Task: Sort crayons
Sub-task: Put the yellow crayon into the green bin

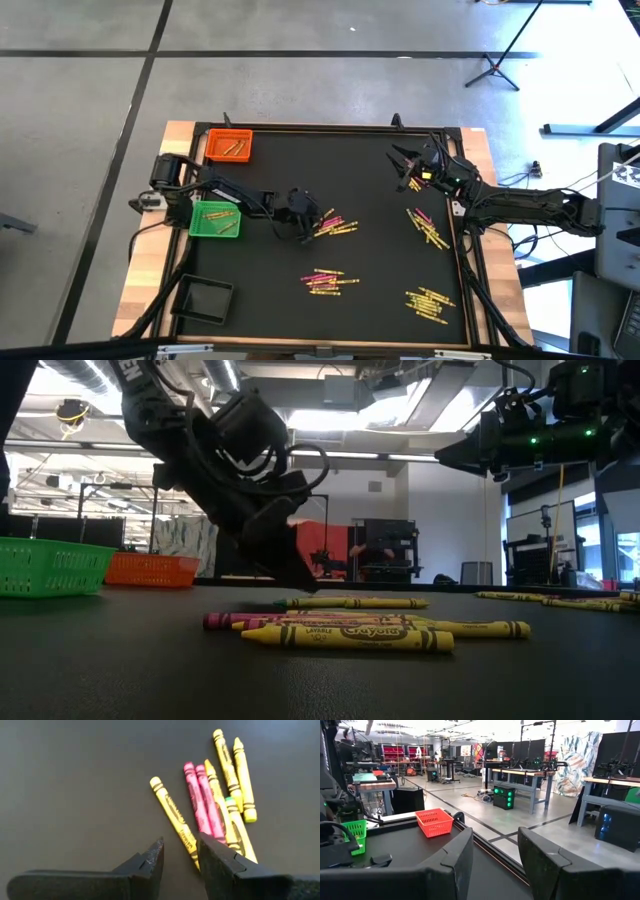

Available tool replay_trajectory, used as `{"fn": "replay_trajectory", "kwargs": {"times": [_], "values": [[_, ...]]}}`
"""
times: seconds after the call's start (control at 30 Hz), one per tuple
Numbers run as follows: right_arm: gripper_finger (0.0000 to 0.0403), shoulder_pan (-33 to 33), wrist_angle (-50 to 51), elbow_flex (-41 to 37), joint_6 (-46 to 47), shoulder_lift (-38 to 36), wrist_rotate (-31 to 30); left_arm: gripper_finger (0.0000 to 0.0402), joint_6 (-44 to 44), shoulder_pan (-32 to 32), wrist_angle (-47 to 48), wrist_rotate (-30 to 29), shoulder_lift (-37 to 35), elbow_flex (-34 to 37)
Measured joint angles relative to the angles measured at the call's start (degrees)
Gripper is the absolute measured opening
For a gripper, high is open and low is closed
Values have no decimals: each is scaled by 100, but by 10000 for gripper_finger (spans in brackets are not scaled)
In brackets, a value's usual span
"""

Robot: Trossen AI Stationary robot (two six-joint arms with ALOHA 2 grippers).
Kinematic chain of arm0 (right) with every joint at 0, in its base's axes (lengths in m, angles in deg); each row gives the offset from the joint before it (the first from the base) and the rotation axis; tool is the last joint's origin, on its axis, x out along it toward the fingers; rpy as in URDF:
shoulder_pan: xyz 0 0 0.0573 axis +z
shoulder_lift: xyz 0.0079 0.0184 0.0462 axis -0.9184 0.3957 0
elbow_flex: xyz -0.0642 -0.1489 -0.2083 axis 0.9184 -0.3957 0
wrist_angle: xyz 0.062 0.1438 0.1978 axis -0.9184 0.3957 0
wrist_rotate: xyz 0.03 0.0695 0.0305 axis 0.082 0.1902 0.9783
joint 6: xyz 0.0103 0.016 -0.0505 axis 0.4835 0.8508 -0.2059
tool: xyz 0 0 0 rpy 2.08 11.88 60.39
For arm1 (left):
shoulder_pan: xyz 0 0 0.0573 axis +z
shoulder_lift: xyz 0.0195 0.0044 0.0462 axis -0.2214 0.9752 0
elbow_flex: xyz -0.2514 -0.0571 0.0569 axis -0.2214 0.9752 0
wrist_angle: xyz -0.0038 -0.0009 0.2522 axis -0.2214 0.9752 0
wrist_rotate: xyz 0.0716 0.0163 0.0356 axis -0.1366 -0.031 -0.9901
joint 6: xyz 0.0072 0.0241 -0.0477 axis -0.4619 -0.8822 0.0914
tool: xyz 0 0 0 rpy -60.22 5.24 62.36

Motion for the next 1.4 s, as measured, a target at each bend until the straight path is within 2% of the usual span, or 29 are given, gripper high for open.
{"fn": "replay_trajectory", "kwargs": {"times": [0.2, 1.0, 1.1, 1.4], "values": [[154, 0, 1, 0, 0, 0, 0, 100, -7, -2, -118, 198, 0, 0], [154, 0, 5, 0, 0, 0, 0, 97, -153, 13, -201, 34, 302, -8], [154, 0, 5, 0, 0, 0, -2, 83, -163, 15, -38, 28, 302, -20], [154, 0, 5, 0, 0, 0, 0, 7, -307, 24, 67, 137, 289, -20]]}}
